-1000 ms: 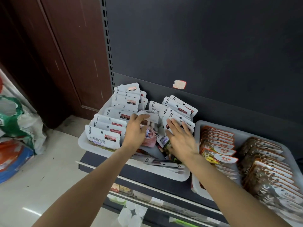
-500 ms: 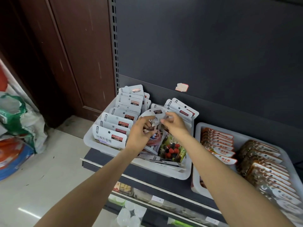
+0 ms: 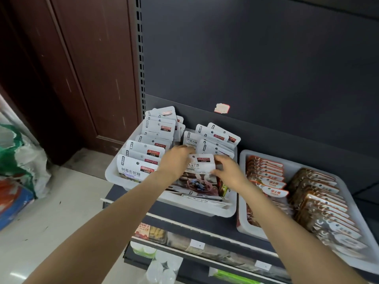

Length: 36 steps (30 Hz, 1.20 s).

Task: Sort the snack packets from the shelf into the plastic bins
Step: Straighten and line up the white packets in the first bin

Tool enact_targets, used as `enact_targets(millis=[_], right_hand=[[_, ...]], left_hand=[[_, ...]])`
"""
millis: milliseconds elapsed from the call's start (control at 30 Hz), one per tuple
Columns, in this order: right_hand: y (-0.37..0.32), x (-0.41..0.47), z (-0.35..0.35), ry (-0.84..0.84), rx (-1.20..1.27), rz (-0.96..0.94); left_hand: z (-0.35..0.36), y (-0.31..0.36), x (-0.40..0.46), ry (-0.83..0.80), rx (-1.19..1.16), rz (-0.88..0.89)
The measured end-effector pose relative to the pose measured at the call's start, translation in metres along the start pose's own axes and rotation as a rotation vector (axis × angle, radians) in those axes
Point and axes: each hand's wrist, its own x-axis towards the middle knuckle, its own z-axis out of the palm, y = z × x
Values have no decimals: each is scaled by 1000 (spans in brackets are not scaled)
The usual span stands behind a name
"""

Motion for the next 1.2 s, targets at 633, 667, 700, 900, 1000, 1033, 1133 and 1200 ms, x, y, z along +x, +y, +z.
enact_targets(millis=[633,667,700,900,1000,1033,1133,1200], right_hand=[[7,7,3,221,-443,18],[11,6,2,297,-372,-7],[16,5,2,367,-275,-41],[32,5,8,370,223,-172],[34,6,8,249,256,-150],[33,7,5,213,274,-129],[21,10,-7,131,352,-73],[9,16,-14,121,339,-54]], left_hand=[[-28,-22,-4,-103,148,-3],[-26,-21,-3,-97,108,-25],[-23,-21,-1,-88,68,-43],[-12,-6,9,-51,-21,-130],[-8,-2,15,-104,-37,-122],[-7,-1,16,-105,-14,-102],[-12,2,16,-43,6,-53],[-16,-2,15,-12,-73,-21]])
